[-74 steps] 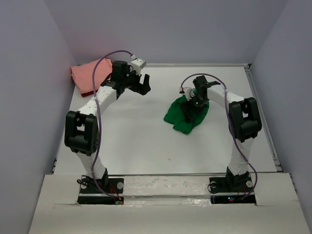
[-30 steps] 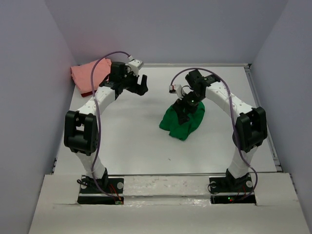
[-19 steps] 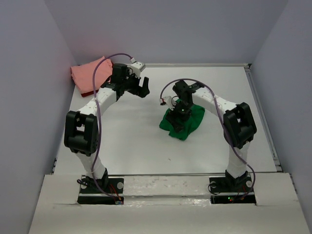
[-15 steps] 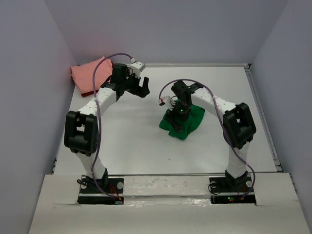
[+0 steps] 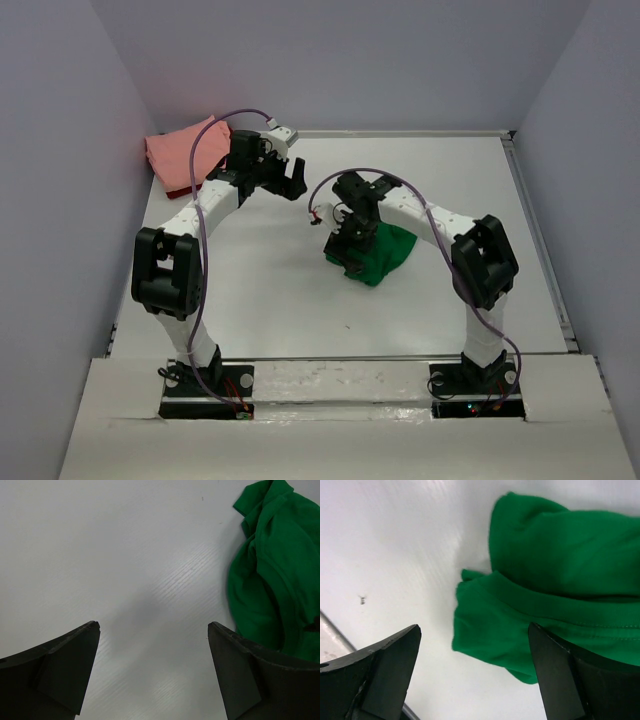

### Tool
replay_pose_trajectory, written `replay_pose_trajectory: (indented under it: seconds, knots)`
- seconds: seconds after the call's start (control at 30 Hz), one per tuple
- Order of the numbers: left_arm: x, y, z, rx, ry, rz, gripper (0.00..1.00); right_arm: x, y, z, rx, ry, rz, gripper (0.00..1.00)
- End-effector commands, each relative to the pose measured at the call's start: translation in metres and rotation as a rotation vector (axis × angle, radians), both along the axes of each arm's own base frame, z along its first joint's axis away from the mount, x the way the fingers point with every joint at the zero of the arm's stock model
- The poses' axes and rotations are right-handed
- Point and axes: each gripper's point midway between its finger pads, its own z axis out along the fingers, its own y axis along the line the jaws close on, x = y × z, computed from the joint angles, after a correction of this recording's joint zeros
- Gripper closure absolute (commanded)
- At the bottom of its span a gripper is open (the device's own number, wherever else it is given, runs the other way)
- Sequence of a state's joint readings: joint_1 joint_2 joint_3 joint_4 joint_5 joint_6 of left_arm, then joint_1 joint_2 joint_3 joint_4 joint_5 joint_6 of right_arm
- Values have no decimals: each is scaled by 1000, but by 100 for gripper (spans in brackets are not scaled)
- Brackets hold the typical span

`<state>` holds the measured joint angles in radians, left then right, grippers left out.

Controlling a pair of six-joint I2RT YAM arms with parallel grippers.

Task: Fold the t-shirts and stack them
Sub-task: Flatten out the tshirt

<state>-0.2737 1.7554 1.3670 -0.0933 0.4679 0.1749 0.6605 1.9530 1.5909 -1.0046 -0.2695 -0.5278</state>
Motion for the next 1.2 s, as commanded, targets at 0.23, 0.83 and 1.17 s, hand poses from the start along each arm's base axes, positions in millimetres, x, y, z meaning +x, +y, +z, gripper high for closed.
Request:
replay_pose_trajectory:
  seconds: [0.23,0.83,1.17]
  knots:
    - [3,-8,36,-39,-82,-23,1,-18,41,66,151,-17,63,10]
    - [2,-7,35,-35,-86,-24,1,-30,25,15,76,36,57,12]
    - [0,-8,35,-38,-88,-32,1,-24,20,-13,40,12,54,12]
